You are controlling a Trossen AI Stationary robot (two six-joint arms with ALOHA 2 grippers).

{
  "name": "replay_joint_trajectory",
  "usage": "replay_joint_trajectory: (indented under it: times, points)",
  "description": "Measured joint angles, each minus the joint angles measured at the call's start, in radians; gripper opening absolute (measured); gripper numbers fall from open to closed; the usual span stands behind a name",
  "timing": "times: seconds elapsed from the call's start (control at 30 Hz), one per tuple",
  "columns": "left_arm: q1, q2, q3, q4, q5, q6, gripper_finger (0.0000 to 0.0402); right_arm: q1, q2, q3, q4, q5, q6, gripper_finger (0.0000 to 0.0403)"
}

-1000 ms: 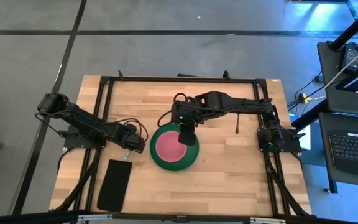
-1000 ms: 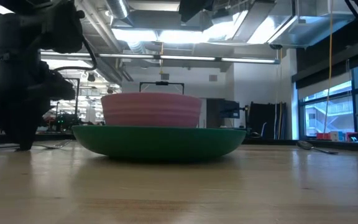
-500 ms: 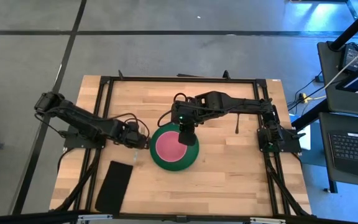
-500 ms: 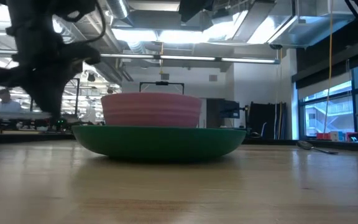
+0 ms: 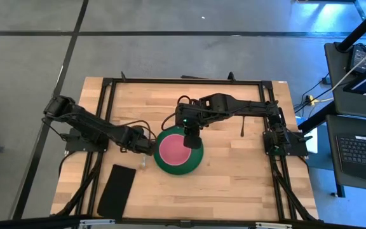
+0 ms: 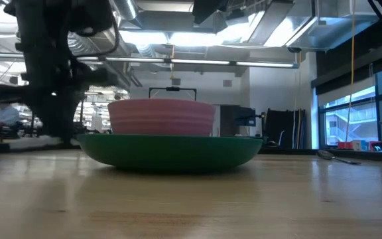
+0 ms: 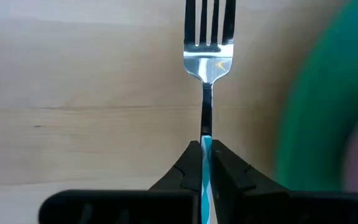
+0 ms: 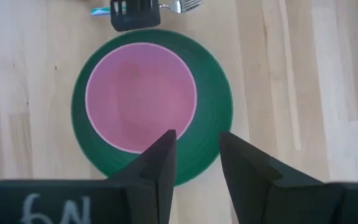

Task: Set table place
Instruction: Put the silver fork on the left side of the green plate

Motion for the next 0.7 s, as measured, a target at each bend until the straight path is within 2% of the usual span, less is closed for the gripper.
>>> replay_joint_trajectory:
  times: [0.27, 0.47, 0.7]
  points:
    - [0.008, 0.118, 0.003, 0.085, 0.013, -0.021, 0.0008, 0.000, 0.000, 0.000, 0.000, 0.000, -0.010, 0.0125]
    - [0.019, 0.140, 0.005, 0.094, 0.023, 0.028, 0.0054, 0.000, 0.000, 0.000, 0.001, 0.000, -0.011, 0.0125]
    - [0.021, 0.091, -0.003, 0.094, 0.022, 0.028, 0.0111, 0.000, 0.000, 0.000, 0.002, 0.000, -0.031, 0.0125]
